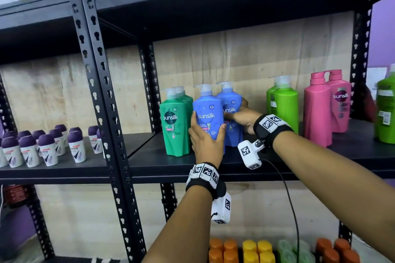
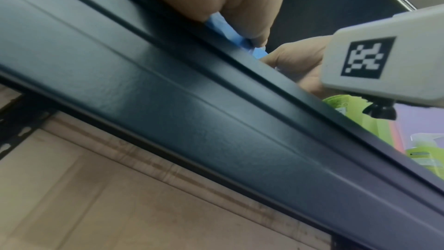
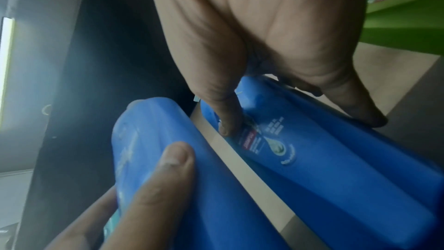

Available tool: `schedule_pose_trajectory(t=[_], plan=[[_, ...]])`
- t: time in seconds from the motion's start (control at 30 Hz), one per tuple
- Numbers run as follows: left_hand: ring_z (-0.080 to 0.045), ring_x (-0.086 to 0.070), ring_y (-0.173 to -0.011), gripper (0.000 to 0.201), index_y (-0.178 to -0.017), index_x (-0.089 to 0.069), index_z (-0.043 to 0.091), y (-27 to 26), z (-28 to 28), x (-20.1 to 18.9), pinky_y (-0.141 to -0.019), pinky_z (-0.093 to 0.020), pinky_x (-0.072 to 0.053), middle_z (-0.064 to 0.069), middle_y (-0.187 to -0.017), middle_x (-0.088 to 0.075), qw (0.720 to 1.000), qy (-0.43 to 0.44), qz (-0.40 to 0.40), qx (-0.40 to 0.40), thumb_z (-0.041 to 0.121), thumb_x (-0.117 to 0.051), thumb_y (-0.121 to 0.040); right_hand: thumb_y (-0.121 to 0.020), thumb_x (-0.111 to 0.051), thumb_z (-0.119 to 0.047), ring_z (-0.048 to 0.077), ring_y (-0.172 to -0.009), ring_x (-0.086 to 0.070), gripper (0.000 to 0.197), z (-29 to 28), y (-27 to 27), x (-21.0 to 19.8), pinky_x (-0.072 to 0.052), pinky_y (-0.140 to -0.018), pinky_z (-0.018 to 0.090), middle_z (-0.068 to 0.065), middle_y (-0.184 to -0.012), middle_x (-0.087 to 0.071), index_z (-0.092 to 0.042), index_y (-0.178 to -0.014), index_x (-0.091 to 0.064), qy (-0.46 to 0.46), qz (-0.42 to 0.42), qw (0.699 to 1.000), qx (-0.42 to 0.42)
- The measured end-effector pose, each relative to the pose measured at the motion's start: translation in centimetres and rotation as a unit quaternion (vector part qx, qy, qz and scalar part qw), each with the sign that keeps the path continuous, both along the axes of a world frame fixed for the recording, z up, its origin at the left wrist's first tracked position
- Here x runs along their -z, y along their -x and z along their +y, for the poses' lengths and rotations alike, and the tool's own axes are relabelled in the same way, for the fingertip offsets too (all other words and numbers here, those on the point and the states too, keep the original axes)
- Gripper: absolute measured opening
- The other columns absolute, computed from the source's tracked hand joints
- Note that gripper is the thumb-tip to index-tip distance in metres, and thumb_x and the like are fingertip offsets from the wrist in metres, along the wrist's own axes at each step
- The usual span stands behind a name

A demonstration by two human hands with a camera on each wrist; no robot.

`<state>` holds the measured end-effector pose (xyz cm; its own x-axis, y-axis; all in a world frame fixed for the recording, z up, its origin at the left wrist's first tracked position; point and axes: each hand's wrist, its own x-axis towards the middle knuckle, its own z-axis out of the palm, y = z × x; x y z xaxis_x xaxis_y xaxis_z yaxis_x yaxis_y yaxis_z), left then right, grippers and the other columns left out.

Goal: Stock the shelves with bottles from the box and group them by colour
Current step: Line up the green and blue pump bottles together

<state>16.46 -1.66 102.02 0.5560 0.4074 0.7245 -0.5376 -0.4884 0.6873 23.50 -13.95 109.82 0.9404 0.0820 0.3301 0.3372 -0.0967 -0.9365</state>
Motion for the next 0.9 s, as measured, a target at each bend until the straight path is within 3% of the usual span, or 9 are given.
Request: schedule_pose_trajectory(t=[0.13, 0.3, 0.47, 0.57, 0.73, 0.9], plan=[[-0.026, -0.043, -0.128, 0.094, -0.156, -0.020, 0.020, -0.1, 0.0, 0.1, -0.104, -0.039, -0.039, -0.005, -0.143, -0.037, 1.000, -0.003, -0.006, 0.002, 0.048, -0.075, -0.085, -0.079, -0.084, -0.006, 0.034, -0.108, -0.070, 0.045, 0.2, 0.0, -0.1, -0.058, -0.092, 0.054, 0.018, -0.115, -0.072, -0.013, -0.118, -0.062, -0.009, -0.035, 0.999, 0.001], [-0.019, -0.038, -0.124, 0.094, -0.156, -0.020, 0.020, -0.2, 0.1, 0.2, -0.104, -0.034, -0.036, -0.005, -0.143, -0.037, 1.000, -0.006, -0.011, 0.000, 0.049, -0.074, -0.085, -0.081, -0.083, -0.006, 0.033, -0.109, -0.070, 0.041, 0.2, -0.1, -0.2, -0.059, -0.091, 0.051, 0.018, -0.114, -0.072, -0.012, -0.116, -0.063, 0.000, -0.033, 0.999, -0.008], [-0.027, -0.045, -0.124, 0.093, -0.156, -0.019, 0.024, -0.2, 0.0, 0.2, -0.104, -0.040, -0.040, -0.004, -0.139, -0.038, 1.000, -0.003, -0.013, 0.003, 0.050, -0.074, -0.085, -0.082, -0.082, -0.009, 0.030, -0.103, -0.071, 0.042, 0.2, -0.5, -0.2, -0.058, -0.092, 0.052, 0.024, -0.115, -0.071, -0.002, -0.119, -0.062, 0.013, -0.029, 0.999, -0.008], [-0.027, -0.045, -0.123, 0.093, -0.156, -0.020, 0.023, -0.2, 0.0, 0.2, -0.104, -0.041, -0.041, -0.004, -0.139, -0.038, 1.000, -0.004, -0.014, 0.001, 0.049, -0.073, -0.086, -0.084, -0.080, -0.008, 0.033, -0.106, -0.070, 0.035, 0.5, -0.7, -0.3, -0.058, -0.092, 0.052, 0.022, -0.114, -0.071, -0.004, -0.114, -0.063, 0.022, -0.027, 0.999, 0.004], [-0.025, -0.041, -0.127, 0.093, -0.156, -0.020, 0.022, -0.1, 0.1, 0.2, -0.105, -0.037, -0.038, -0.003, -0.141, -0.036, 1.000, 0.000, -0.020, 0.012, 0.048, -0.074, -0.085, -0.086, -0.077, -0.007, 0.035, -0.111, -0.068, 0.043, 0.5, -1.2, -0.2, -0.056, -0.096, 0.052, 0.022, -0.119, -0.070, 0.000, -0.125, -0.060, 0.029, -0.004, 1.000, -0.001], [-0.028, -0.045, -0.125, 0.093, -0.156, -0.020, 0.023, -0.1, 0.2, 0.2, -0.104, -0.039, -0.040, -0.004, -0.139, -0.038, 1.000, 0.001, -0.014, 0.015, 0.050, -0.074, -0.085, -0.082, -0.081, -0.009, 0.028, -0.109, -0.069, 0.057, 0.4, -1.8, -0.3, -0.058, -0.094, 0.050, 0.015, -0.122, -0.068, -0.007, -0.132, -0.053, 0.034, -0.005, 0.999, 0.038]])
